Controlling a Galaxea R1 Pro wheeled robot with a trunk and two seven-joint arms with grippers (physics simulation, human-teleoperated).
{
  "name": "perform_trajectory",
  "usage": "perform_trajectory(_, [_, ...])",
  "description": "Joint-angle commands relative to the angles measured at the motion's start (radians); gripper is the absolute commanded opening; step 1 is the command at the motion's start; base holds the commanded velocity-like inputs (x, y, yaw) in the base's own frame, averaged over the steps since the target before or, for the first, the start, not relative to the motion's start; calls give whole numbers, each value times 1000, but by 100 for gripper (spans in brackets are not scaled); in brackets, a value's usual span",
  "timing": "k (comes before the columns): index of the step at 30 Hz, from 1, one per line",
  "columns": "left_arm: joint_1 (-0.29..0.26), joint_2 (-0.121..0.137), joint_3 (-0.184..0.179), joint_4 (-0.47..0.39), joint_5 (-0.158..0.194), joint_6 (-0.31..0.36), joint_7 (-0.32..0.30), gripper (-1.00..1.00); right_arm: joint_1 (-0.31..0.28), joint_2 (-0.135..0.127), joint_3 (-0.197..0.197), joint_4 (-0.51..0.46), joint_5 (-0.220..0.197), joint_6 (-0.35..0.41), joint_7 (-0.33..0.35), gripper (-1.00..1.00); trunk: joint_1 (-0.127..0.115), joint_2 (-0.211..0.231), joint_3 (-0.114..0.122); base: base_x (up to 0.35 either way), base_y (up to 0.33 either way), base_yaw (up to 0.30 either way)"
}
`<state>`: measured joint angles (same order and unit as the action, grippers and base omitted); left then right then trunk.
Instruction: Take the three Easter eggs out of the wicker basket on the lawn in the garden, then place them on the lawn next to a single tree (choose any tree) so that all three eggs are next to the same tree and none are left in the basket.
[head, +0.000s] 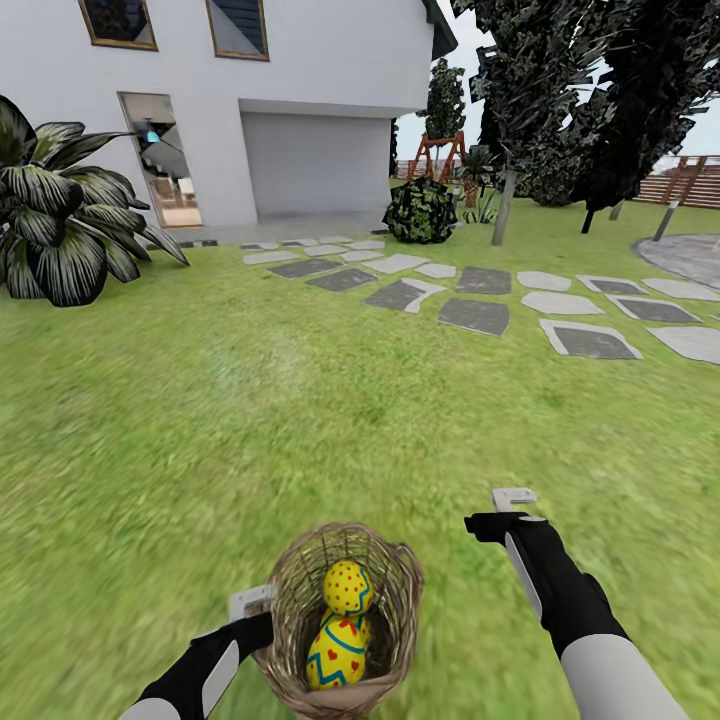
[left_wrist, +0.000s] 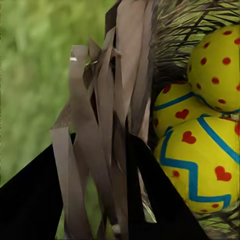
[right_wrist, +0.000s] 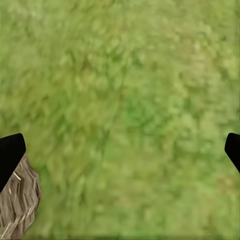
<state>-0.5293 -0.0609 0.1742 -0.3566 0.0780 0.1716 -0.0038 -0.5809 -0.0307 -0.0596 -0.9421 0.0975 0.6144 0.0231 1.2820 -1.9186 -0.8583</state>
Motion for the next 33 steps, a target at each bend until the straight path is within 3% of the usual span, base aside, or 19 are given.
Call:
perform_trajectory(1, [0, 0, 4, -2, 5, 6, 0, -100, 0, 0, 0, -1, 9, 5, 3, 100, 0, 0, -1, 0, 0, 0])
perform_trajectory(8, [0, -2, 2, -6, 5, 6, 0, -100, 0, 0, -2, 0, 8, 5, 3, 100, 0, 0, -1, -59, 0, 0])
perform_trajectory(33, [0, -1, 4, -13, 5, 9, 1, -100, 0, 2, 0, 0, 10, -1, 4, 100, -96, 175, 77, -1, 0, 0])
